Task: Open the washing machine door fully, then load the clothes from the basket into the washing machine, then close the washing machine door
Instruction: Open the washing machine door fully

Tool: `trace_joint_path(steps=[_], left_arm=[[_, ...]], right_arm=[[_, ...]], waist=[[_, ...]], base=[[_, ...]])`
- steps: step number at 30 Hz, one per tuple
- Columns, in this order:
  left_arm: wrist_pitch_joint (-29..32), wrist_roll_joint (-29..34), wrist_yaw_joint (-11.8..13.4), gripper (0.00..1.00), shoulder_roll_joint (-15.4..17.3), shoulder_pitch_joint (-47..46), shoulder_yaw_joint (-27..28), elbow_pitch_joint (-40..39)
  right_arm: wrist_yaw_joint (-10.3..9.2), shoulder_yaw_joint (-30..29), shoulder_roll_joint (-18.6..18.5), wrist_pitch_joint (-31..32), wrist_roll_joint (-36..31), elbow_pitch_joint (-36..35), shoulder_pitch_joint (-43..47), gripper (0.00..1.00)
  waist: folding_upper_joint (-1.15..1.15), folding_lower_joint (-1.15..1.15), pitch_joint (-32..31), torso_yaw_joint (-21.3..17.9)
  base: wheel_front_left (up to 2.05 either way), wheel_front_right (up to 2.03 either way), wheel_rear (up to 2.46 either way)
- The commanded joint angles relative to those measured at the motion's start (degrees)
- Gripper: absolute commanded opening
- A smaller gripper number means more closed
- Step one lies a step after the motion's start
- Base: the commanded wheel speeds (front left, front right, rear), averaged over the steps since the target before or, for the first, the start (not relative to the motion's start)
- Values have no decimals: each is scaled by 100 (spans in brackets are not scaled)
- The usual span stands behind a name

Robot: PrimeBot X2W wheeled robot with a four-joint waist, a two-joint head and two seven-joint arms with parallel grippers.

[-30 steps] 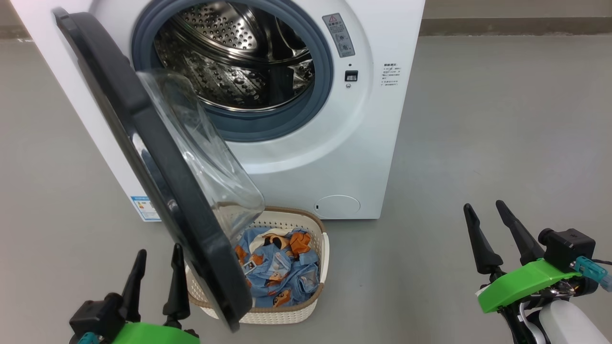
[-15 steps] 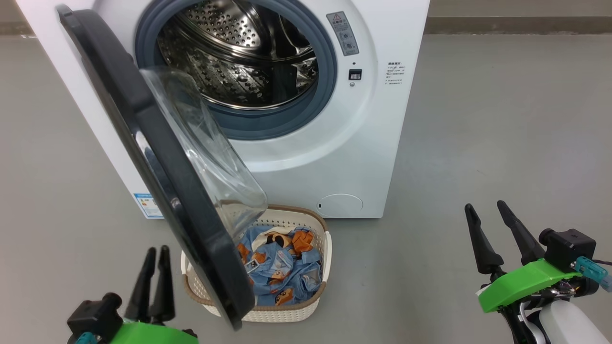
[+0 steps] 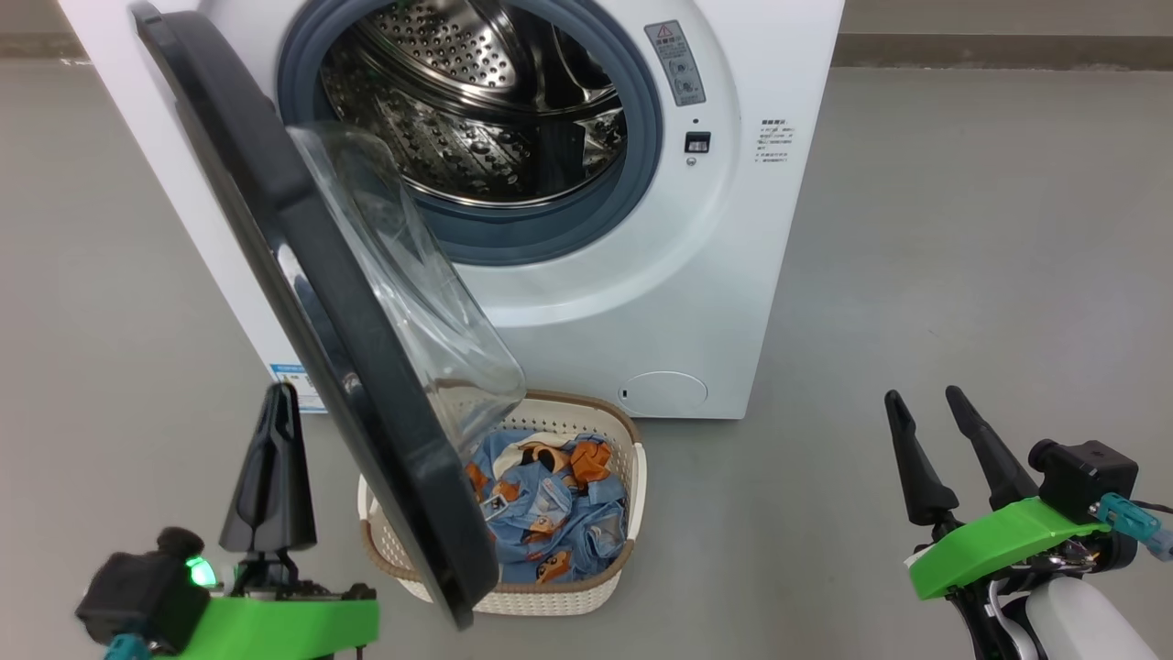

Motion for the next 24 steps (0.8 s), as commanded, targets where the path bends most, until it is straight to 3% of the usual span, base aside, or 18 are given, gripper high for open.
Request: trace_joint_path(steps=[1, 13, 24], left_arm=[[-34, 100, 54, 0, 49, -105, 147, -401], [282, 352, -2, 0, -23, -17, -552, -1865], [789, 85, -125, 0, -122, 193, -1272, -1447]], right_arm=[[26, 138, -62, -70, 39, -145, -195, 100], [26, 200, -80, -70, 87, -160, -232, 100], [26, 321, -54, -70, 134, -120, -262, 100]], waist=[[0, 0, -1, 11], [0, 0, 56, 46], [0, 0, 122, -63]], base=[[0, 0, 0], [0, 0, 0], [0, 0, 0]])
